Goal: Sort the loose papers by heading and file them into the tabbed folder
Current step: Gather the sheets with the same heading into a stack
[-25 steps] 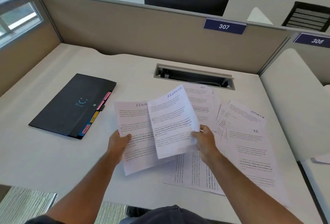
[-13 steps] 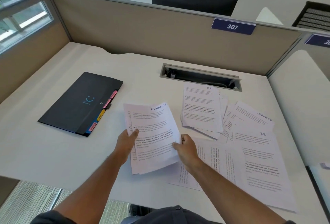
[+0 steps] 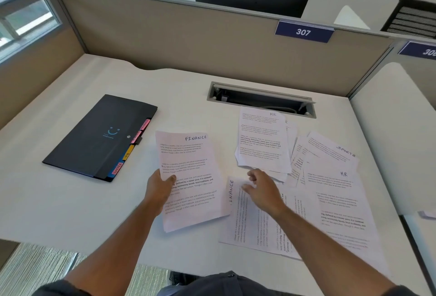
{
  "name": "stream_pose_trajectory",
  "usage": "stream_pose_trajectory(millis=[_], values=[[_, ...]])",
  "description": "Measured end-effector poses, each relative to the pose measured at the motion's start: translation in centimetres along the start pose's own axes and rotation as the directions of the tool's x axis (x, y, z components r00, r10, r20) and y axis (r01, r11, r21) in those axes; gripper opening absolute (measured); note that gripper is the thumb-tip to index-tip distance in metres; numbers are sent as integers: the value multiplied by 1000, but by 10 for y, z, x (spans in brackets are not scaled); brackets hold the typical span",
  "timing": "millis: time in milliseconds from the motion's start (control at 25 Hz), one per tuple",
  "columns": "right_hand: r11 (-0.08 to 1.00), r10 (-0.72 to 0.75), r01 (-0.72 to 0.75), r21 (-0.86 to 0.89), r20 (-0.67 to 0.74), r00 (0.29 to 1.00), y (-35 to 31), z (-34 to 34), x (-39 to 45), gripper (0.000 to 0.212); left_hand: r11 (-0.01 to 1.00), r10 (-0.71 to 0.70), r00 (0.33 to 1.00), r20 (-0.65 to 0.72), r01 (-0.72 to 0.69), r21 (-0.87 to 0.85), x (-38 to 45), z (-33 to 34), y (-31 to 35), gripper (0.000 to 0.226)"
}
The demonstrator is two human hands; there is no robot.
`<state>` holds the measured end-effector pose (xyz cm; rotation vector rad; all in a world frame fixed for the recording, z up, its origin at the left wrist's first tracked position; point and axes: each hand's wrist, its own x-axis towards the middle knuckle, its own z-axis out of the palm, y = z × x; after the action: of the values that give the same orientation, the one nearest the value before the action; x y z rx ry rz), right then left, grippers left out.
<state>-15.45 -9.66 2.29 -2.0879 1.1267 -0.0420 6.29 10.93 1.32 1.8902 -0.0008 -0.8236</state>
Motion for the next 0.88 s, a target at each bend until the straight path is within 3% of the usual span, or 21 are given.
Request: stream_pose_trajectory(millis=[240,400,520,880], values=[[888,-34,64,-455,75,997,45,-48,14,75,1000,-24,999,-33,24,14,3,0,4,29],[811,-53,170,-560,219,974,56,-55,17,89,1000,-19,999,-41,20,7,5,1,7,27],[766,-65,207,-609,247,967,59,-54,20,92,1000,-24,999,-49,25,15,6,2,11,26],[737,-57,239,-632,293,954,57,-54,32,76,999,-48,997,-58,48,8,7,6,19,35]])
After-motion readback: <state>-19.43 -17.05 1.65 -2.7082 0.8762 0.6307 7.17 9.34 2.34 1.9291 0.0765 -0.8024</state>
